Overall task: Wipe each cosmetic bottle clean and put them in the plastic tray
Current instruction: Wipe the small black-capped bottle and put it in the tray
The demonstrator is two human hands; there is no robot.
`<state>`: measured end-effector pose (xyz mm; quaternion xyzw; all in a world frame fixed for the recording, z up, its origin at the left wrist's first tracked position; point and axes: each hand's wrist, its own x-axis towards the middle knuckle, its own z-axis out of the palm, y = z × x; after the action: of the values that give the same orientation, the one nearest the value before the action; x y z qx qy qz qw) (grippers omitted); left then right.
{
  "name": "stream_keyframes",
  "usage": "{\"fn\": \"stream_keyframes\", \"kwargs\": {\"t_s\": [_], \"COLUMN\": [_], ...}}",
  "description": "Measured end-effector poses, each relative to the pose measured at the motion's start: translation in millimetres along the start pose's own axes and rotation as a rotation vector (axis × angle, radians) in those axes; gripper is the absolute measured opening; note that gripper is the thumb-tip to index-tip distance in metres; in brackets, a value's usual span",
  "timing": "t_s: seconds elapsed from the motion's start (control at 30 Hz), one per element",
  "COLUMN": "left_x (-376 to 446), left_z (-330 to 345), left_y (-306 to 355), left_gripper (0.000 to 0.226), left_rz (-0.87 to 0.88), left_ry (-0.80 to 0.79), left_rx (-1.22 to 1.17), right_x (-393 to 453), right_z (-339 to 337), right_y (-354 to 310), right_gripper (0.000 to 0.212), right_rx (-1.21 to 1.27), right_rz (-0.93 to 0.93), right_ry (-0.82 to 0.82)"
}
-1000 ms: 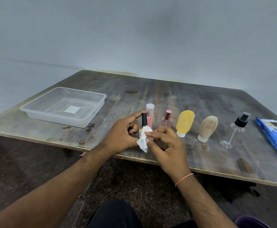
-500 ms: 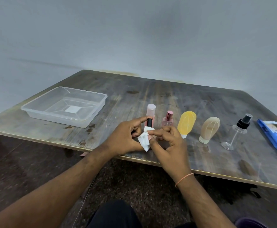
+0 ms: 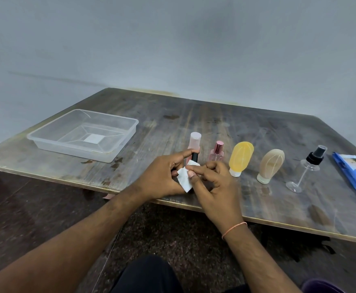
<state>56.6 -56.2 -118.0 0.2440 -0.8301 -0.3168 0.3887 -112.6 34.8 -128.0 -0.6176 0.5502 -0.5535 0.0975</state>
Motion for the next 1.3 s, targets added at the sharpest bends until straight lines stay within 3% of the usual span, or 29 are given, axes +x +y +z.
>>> {"fn": "stream_keyframes", "kwargs": {"t_s": [0.3, 0.43, 0.57, 0.97, 1.3], "left_x": [1, 1, 0, 1, 1], "left_z": [-3, 0, 1, -1, -3], "left_y": [1, -1, -1, 8, 6], "left_gripper": [0.092, 0.090, 0.088, 0.094, 0.094], "left_rz": [0.002, 0.022, 0.025, 0.016, 0.019], "left_ry": [0.021, 0.044, 0.053, 0.016, 0.065], "left_rx": [0.005, 0.034, 0.027, -0.027, 0.022], "right_x": [-1, -1, 0, 9, 6], "right_z": [-5, -5, -4, -22, -9], "right_y": [-6, -10, -11, -3, 11], "right_gripper": [0.027, 0.027, 0.032, 0.021, 0.009], "right_rx": [0.054, 0.107, 0.001, 0.558, 0.331], "right_rz": [0.083, 0.213, 0.285, 0.410, 0.312], "right_ry": [0.004, -0.001, -0.029, -0.246, -0.067]}}
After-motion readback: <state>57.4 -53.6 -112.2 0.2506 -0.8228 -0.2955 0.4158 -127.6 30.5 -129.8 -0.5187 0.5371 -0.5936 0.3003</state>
